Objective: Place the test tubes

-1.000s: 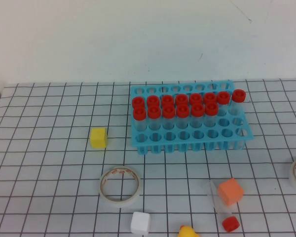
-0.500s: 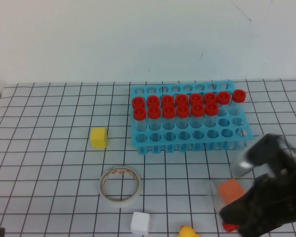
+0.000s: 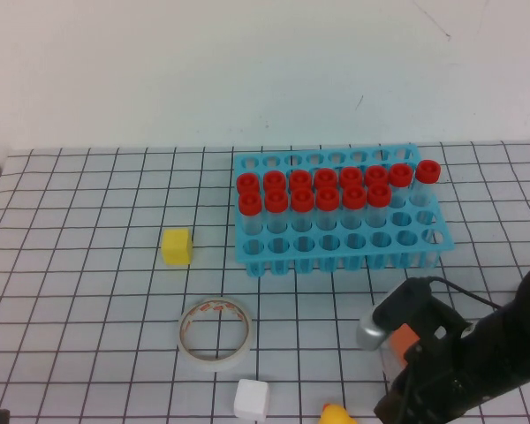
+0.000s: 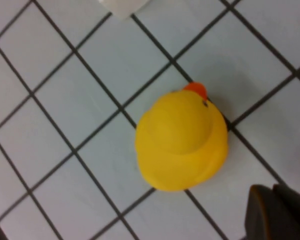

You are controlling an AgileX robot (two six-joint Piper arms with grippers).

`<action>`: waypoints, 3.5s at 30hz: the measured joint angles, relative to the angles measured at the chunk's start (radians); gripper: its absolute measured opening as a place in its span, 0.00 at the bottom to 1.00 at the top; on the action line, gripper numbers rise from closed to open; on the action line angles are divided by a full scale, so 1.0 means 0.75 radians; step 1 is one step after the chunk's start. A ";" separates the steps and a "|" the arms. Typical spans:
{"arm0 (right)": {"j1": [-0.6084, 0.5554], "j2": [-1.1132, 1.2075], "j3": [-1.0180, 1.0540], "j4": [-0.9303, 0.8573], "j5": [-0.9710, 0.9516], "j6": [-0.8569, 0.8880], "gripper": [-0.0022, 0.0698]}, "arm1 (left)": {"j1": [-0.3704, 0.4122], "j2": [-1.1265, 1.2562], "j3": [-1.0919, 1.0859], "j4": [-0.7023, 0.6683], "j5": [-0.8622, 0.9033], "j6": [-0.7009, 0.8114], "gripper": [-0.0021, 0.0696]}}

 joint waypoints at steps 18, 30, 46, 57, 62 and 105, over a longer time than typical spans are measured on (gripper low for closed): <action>0.000 0.000 -0.002 -1.019 0.037 0.934 0.03 | 0.000 0.000 0.000 -0.002 0.000 0.009 0.03; 0.051 -0.064 -0.093 -0.327 0.076 0.387 0.03 | 0.000 0.000 0.000 -0.002 -0.003 0.019 0.03; 0.051 0.139 -0.199 -0.767 0.151 0.644 0.03 | 0.000 0.000 0.000 -0.002 -0.020 0.025 0.03; 0.051 0.134 -0.199 -1.495 0.217 1.257 0.03 | 0.000 0.000 0.000 -0.002 -0.020 0.028 0.03; 0.051 0.126 -0.199 -1.629 0.231 1.477 0.07 | 0.000 0.000 0.000 -0.002 -0.020 0.028 0.03; 0.051 0.118 -0.214 -1.213 -0.027 2.045 0.70 | 0.000 0.000 0.002 -0.065 0.019 0.034 0.03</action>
